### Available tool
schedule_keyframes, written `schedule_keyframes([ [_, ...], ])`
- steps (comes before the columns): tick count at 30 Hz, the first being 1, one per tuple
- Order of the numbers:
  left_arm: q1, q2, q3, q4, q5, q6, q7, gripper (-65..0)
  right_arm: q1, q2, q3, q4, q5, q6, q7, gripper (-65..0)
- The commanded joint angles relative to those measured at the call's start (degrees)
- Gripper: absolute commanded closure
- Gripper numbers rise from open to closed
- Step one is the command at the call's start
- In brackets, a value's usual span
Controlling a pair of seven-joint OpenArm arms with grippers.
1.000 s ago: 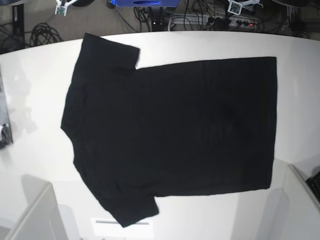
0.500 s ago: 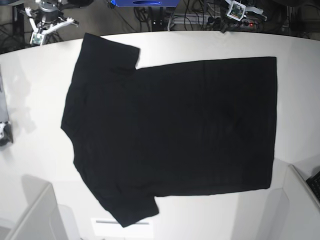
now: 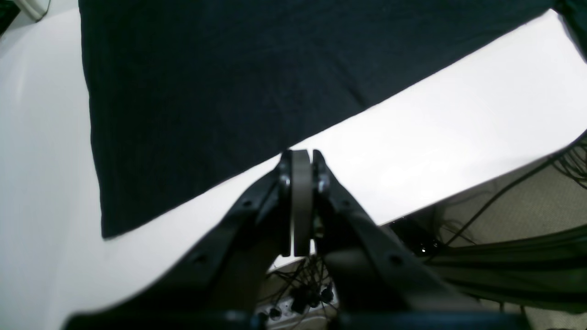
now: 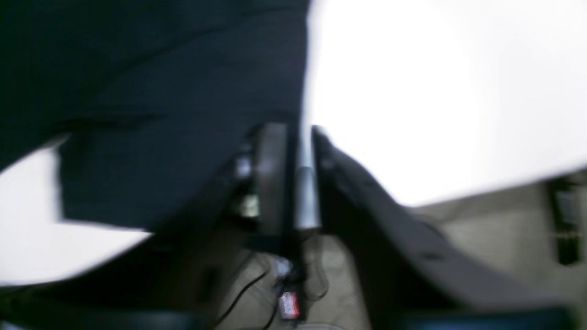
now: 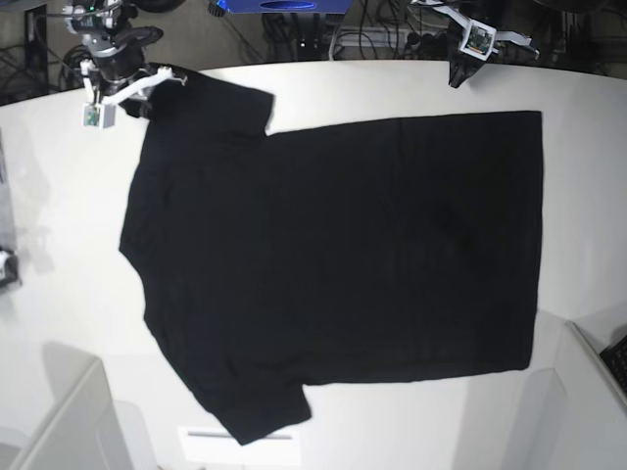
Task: Fold the T-shirt properly
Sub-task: 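Move both grippers to the shirt's shoulder corners and grasp them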
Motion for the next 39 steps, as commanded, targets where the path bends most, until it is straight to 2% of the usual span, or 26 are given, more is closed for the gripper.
schedule_keyframes([
  [1,0.9,-0.2,-0.4,0.7,-2.4,0.4,-1.2,0.0,0.4,1.1,0.5,0.9,2.5,1.5,-0.4,-23.3],
  [4,0.8,-0.2,-3.4,0.7,-11.4,0.2,-1.2,-17.1,2.5,2.5,3.7,0.7,10.7,5.0,-5.9,-37.7],
  [5,0.8,-0.2,-4.5,0.7,-14.0,0.1,-1.2,-22.1,3.2,2.6,5.3,0.5,13.0,6.0,-7.3,-39.9],
  [7,0.8,-0.2,-7.1,0.6,-18.0,0.1,-1.2,-28.0,5.5,2.6,9.2,0.4,15.5,6.5,-9.6,-38.7],
  [13,0.7,-0.2,-10.5,0.6,-19.9,0.1,-1.2,-28.8,12.8,2.6,14.7,-6.4,14.5,6.6,-18.6,-38.4],
  [19,-0.4,-0.2,-9.9,0.4,-20.2,0.0,-1.2,-29.1,15.5,4.1,14.7,-14.4,14.5,6.7,-18.9,-38.3],
  [21,-0.5,-0.2,-10.1,-0.1,-23.6,-0.5,-1.2,-29.1,15.6,4.2,14.7,-16.0,14.5,6.8,-18.9,-38.3],
  [24,-1.7,-0.2,-10.4,-0.6,-31.9,-6.5,-1.1,-29.1,15.1,4.4,13.5,-16.3,14.5,6.9,-18.9,-38.3],
  [26,-1.8,-0.3,-11.4,-2.4,-35.8,-9.1,-1.1,-29.1,14.5,4.4,11.6,-16.4,14.5,6.9,-18.9,-38.3],
  [29,-2.1,-0.3,-12.5,-5.3,-39.3,-10.9,-1.1,-29.0,14.2,4.4,8.9,-16.8,14.5,6.9,-18.8,-38.3],
  [33,-2.9,-0.3,-14.5,-8.4,-43.9,-11.4,-0.4,-29.0,13.1,4.4,6.4,-16.9,14.5,6.9,-18.8,-38.1],
  [36,-4.2,-0.2,-18.4,-9.5,-48.2,-15.1,5.0,-29.0,13.0,4.3,5.5,-17.7,14.5,6.9,-18.8,-38.1],
  [39,-6.1,0.0,-23.4,-9.8,-53.6,-19.0,13.8,-28.5,13.0,4.4,5.5,-18.7,14.5,6.9,-18.8,-36.6],
])
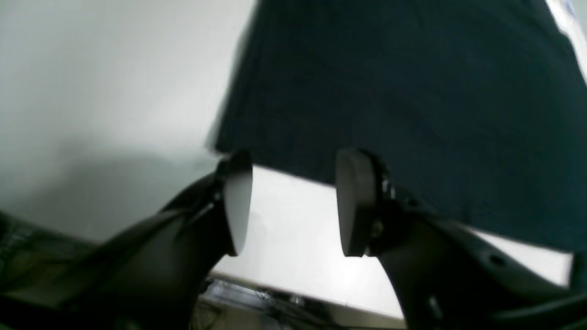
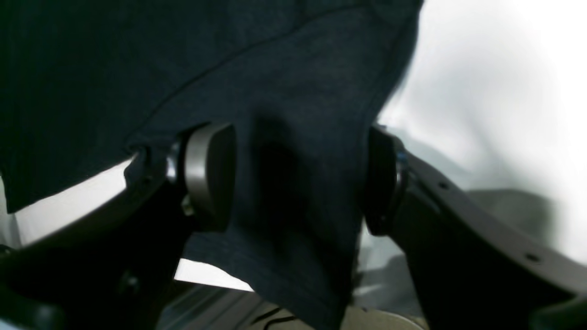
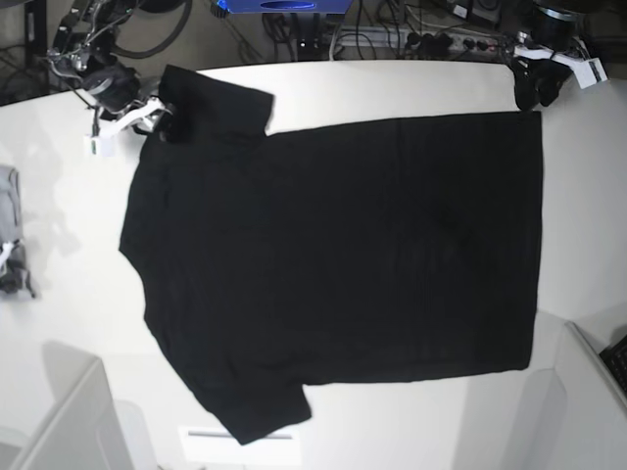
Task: Fold the T-shirt properly
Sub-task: 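Move both grippers to the shirt's shoulder corners and grasp them, then lift the shoulder corners and pull the shirt toward the robot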
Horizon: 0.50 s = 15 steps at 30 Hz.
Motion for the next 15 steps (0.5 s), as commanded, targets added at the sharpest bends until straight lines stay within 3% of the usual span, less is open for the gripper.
schedule_keyframes([
  [1,0.3,-0.4,-2.5,0.4,-1.9,-2.2,0.9,-28.5,-0.7,0.1,-0.2,-0.6,-2.3,-0.5,-3.1,-33.6],
  [8,-4.1,1.8,-12.5,-0.9,-3.0,-10.9,12.5,-28.3,-0.2,1.5,-0.2,-3.0,-2.3,-0.5,-3.1,0.0],
  [15,-5.8,1.8,-12.9,-4.4,-3.2,-11.4,13.4,-28.3,-0.1,1.6,-0.1,-4.1,-2.1,-0.5,-3.1,0.0],
])
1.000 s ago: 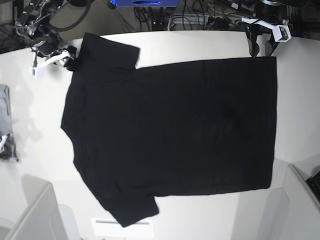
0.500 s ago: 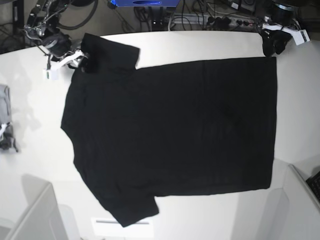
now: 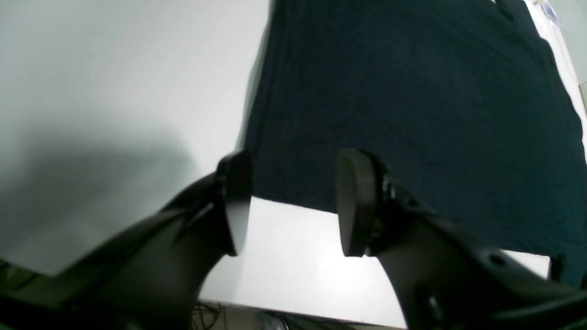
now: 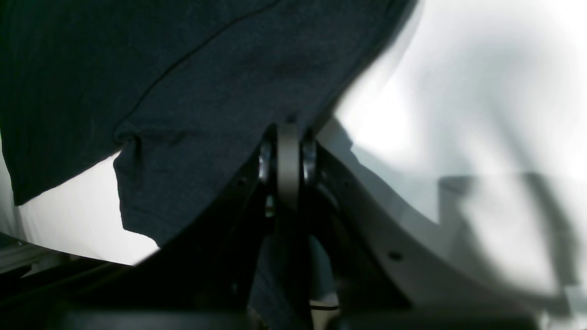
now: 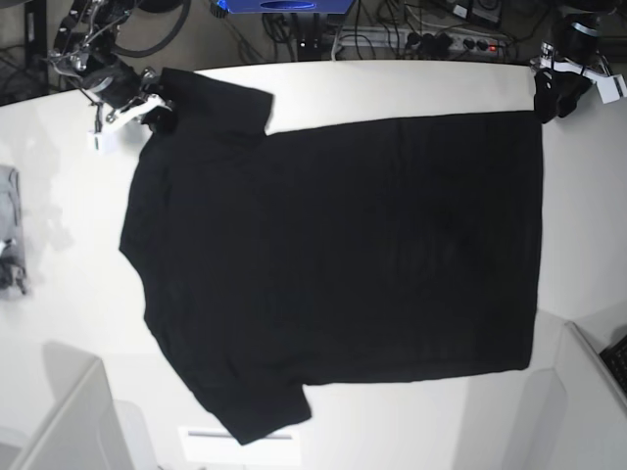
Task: Fold the T-shirt properly
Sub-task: 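Lift the shoulder corners and pull the shirt toward the robot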
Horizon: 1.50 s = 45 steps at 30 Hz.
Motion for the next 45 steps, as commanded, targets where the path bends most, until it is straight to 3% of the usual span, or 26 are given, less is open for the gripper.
schedule_keyframes([
  [1,0.3,-0.6,-0.5,-0.6,-0.8,-0.7,-0.9,-28.3,-0.6,0.4,-0.1,-0.4,-3.5,-0.9,-2.8,0.0],
  [9,-0.7,-0.6,-0.6,-4.2,-0.7,-0.8,-0.9,-29.0,0.1,0.4,-0.1,-0.4,-3.5,-0.9,-2.9,0.0],
  [15,-2.5,-0.7,-1.0,-7.1,-0.7,-3.0,-0.7,-29.1,0.2,0.4,-0.2,-0.4,-3.6,-0.9,-2.9,0.0],
  [23,-9.1,0.1,-5.7,-12.9,-0.5,-3.1,10.3,-29.1,0.2,0.5,-0.2,-0.4,-3.6,-0.9,-2.9,0.0],
  [36,-14.0,0.2,-6.0,-14.4,-0.5,-3.1,16.6,-29.1,0.2,0.5,-0.2,-0.4,-3.6,-0.9,-2.9,0.0],
  [45,-15.4,1.4,-4.9,-14.3,-0.5,-3.1,16.7,-28.3,0.2,0.5,-0.2,-0.4,-3.6,-0.9,-2.9,0.0],
])
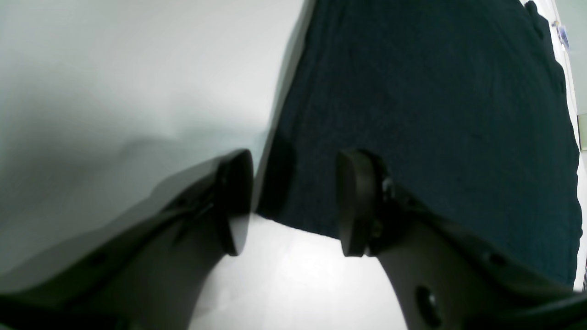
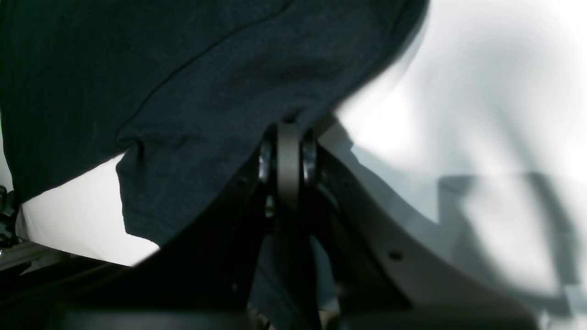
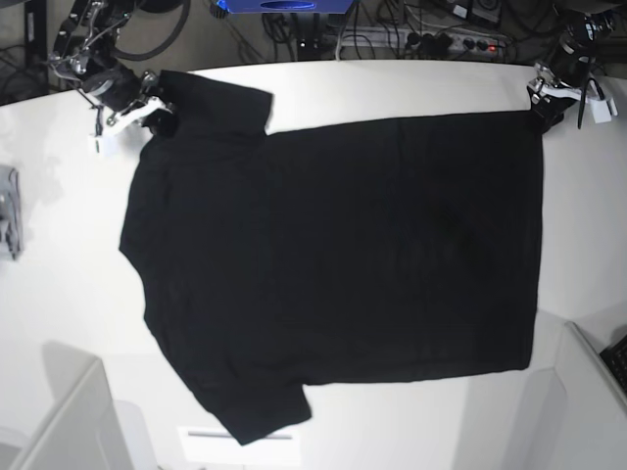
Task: Fold the T-shirt properly
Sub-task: 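Lift the shoulder corners and pull the shirt toward the robot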
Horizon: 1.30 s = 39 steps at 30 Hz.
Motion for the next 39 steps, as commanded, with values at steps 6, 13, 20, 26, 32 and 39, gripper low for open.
schedule_keyframes([
  [6,0.0,-0.4,2.4,0.1,-0.1,-0.3,0.4,-28.1,-0.6,0.3,0.0,-0.1,-3.6,-1.0,-2.4,0.0],
  [13,-0.6,0.3,2.4,0.2,0.0,-0.3,0.5,-27.3,-0.6,0.3,0.0,-0.1,-3.6,-1.0,-2.4,0.0],
  [20,-0.6,-0.1,2.4,0.2,0.1,-0.3,0.5,0.0,-0.6,0.3,0.0,0.1,-3.6,-1.0,-2.3,0.0],
  [26,0.1,-0.2,2.4,1.1,0.2,-0.3,0.5,0.0,-0.9,0.2,0.0,0.4,-3.5,-1.0,-2.3,0.0],
  [32,2.3,-1.0,2.1,6.2,8.2,-0.3,0.3,0.0,-2.4,-0.1,0.1,1.7,-3.4,-1.0,-2.2,0.0],
  [39,5.0,-1.0,2.1,11.2,10.0,-0.3,0.2,0.0,-6.9,-0.1,0.1,8.3,-3.4,-1.0,-2.2,0.0],
])
